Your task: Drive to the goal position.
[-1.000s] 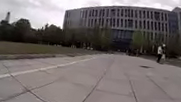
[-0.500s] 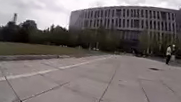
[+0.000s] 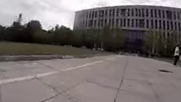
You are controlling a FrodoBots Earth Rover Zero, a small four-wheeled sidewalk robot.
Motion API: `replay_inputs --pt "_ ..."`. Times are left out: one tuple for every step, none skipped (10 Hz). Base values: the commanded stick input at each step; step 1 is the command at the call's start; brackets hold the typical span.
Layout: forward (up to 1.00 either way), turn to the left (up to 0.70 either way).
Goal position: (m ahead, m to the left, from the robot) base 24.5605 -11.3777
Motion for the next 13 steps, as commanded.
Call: replay_inputs --pt "0.70 0.00" --pt "0.70 0.00" --pt "0.70 0.00" --pt "0.70 0.00" --pt "0.70 -0.07" --pt "0.70 -0.14" --pt "0.70 -0.14" --pt "0.70 -0.14" --pt "0.70 -0.14" --pt "0.70 -0.14" --pt "0.70 -0.14" --pt "0.70 -0.14" --pt "0.70 -0.14"
